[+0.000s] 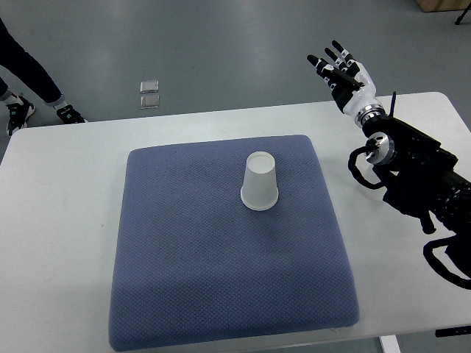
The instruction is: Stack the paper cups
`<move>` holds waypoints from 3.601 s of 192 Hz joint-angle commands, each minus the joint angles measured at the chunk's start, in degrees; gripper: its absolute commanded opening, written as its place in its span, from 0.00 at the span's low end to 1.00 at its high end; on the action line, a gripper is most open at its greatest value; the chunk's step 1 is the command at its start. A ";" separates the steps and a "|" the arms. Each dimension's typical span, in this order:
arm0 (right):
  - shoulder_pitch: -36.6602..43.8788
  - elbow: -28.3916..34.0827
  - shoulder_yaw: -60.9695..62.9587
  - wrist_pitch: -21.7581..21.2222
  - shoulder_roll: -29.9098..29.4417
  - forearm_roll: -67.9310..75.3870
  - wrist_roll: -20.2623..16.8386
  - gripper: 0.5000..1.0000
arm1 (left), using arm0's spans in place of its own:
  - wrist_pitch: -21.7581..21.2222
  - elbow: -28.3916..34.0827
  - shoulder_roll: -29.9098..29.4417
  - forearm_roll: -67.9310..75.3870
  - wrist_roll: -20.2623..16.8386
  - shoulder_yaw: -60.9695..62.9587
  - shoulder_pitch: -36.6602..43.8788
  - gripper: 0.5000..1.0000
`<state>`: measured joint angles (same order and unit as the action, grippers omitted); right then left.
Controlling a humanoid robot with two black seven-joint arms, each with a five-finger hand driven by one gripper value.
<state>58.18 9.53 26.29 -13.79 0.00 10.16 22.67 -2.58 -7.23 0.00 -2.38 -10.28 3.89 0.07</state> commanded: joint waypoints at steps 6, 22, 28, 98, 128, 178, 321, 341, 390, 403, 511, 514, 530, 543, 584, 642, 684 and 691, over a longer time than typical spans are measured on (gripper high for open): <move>0.00 -0.04 -0.01 0.26 0.00 0.03 0.00 0.90 | 0.03 0.02 0.00 0.00 0.00 -0.02 -0.07 1.00; 0.09 -0.04 -0.01 0.26 0.00 0.03 0.00 0.90 | 0.03 0.02 0.00 0.00 -0.09 -0.02 -0.07 1.00; 0.09 -0.04 -0.01 0.26 0.00 0.03 0.00 0.90 | 0.03 -0.07 0.00 0.09 -0.18 0.07 -0.07 1.00; 0.18 -0.04 0.08 2.37 0.00 -0.05 0.00 0.90 | 0.11 -0.24 0.00 0.18 -0.09 -0.11 0.20 1.00; 0.18 -0.04 0.08 2.81 0.00 -0.06 0.00 0.90 | 0.03 -0.16 0.00 0.09 -0.09 -0.11 0.20 1.00; 0.62 -0.13 0.08 3.42 0.00 -0.06 0.00 0.90 | 0.03 -0.16 0.00 0.09 -0.09 -0.11 0.20 1.00; 5.63 14.11 -0.71 10.28 5.97 -16.31 -0.70 0.90 | 0.03 -0.16 0.00 0.18 -0.09 -0.11 0.20 1.00; 7.74 17.27 -4.58 9.49 11.34 -20.53 -1.49 0.90 | 0.12 -0.16 0.00 0.18 -0.09 -0.11 0.20 1.00; 15.91 24.31 -23.83 3.77 22.76 -27.83 -2.46 0.90 | 0.03 -0.16 0.00 0.18 -0.09 -0.11 0.20 1.00; 18.02 25.45 -27.70 1.75 25.14 -30.47 -2.46 0.89 | 0.03 -0.16 0.00 0.18 -0.09 -0.11 0.20 1.00; 23.73 44.43 -35.17 -15.83 42.01 -70.63 -2.19 0.90 | 0.03 -0.16 0.00 0.09 -0.09 -0.11 0.20 1.00; 23.73 44.96 -35.61 -15.74 42.19 -71.42 -2.19 0.90 | 0.03 -0.16 0.00 0.18 -0.09 -0.11 0.20 1.00; 23.73 45.84 -36.66 -15.12 42.36 -75.02 -2.19 0.90 | 0.11 -0.16 0.00 0.18 -0.09 -0.11 0.20 1.00; 23.56 46.10 -37.01 -14.86 42.45 -77.75 -2.11 0.89 | 0.11 -0.16 0.00 0.18 -0.09 -0.11 0.20 1.00; 22.50 46.19 -40.97 -6.95 41.66 -84.25 -1.93 0.89 | 0.03 -0.16 0.00 0.09 -0.09 -0.11 0.20 1.00; 19.69 46.28 -45.36 -1.59 41.75 -88.30 -0.35 0.89 | 0.03 -0.16 0.00 0.18 -0.09 -0.11 0.20 1.00; 16.09 46.19 -45.45 1.13 41.31 -89.88 -0.52 0.89 | 0.03 -0.16 0.00 0.18 -0.09 -0.11 0.20 1.00; 15.30 46.19 -45.45 1.92 41.13 -89.88 -0.61 0.89 | 0.03 -0.16 0.00 0.18 -0.09 -0.11 0.20 1.00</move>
<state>75.25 55.78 -19.16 -13.60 41.55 -79.37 22.32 -2.53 -7.38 0.00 -2.22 -10.37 3.78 0.26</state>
